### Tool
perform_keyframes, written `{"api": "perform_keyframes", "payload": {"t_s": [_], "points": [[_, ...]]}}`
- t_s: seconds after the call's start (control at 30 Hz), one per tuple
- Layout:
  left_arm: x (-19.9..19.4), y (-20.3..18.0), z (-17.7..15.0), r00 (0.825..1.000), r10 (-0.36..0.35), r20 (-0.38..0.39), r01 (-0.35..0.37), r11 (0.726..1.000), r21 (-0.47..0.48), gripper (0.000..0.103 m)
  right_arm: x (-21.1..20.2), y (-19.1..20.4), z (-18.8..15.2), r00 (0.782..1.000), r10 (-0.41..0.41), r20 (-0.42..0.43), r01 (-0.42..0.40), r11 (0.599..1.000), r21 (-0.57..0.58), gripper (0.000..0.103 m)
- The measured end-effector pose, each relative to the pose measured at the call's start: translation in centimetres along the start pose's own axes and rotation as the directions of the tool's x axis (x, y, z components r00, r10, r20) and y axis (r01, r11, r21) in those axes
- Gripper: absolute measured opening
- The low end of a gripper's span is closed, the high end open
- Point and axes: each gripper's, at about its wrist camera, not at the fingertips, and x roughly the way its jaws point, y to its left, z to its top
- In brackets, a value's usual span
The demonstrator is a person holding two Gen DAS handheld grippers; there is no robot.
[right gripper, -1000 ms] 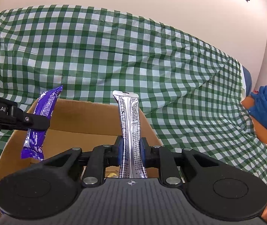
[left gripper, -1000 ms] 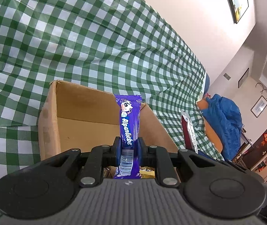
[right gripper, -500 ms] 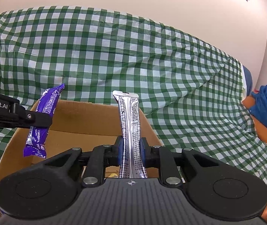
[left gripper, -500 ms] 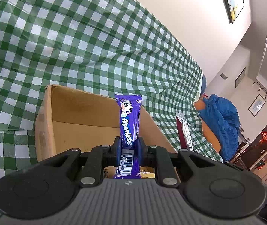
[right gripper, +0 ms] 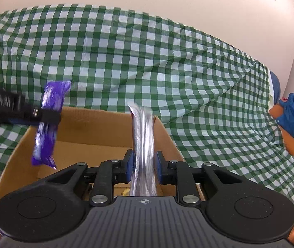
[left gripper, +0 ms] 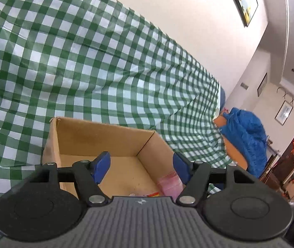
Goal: Organize snacks
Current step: 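Open both tools to drop the purple candy and silver pack into the box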
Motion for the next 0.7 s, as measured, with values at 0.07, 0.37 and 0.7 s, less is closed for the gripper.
{"api": "perform_keyframes", "payload": {"t_s": [0.07, 0.37, 0.7], "points": [[-0.1, 0.2, 0.1, 1.000, 0.003, 0.003, -0.003, 1.000, -0.012, 0.071, -0.1, 0.1, 0.0, 1.000, -0.002, 0.009, 0.002, 1.000, -0.005, 0.059], [-1.8, -1.2, -0.5, 0.997, 0.055, 0.054, -0.061, 0.991, 0.123, 0.079, -0.4, -0.6, 0.2, 1.000, 0.012, 0.003, -0.012, 0.998, 0.060, 0.074], [-6.7, -4.6, -1.5, 0.998, 0.030, -0.053, -0.022, 0.989, 0.144, 0.086, -3.2, -2.2, -0.2, 0.999, 0.032, 0.030, -0.036, 0.987, 0.154, 0.102]]}}
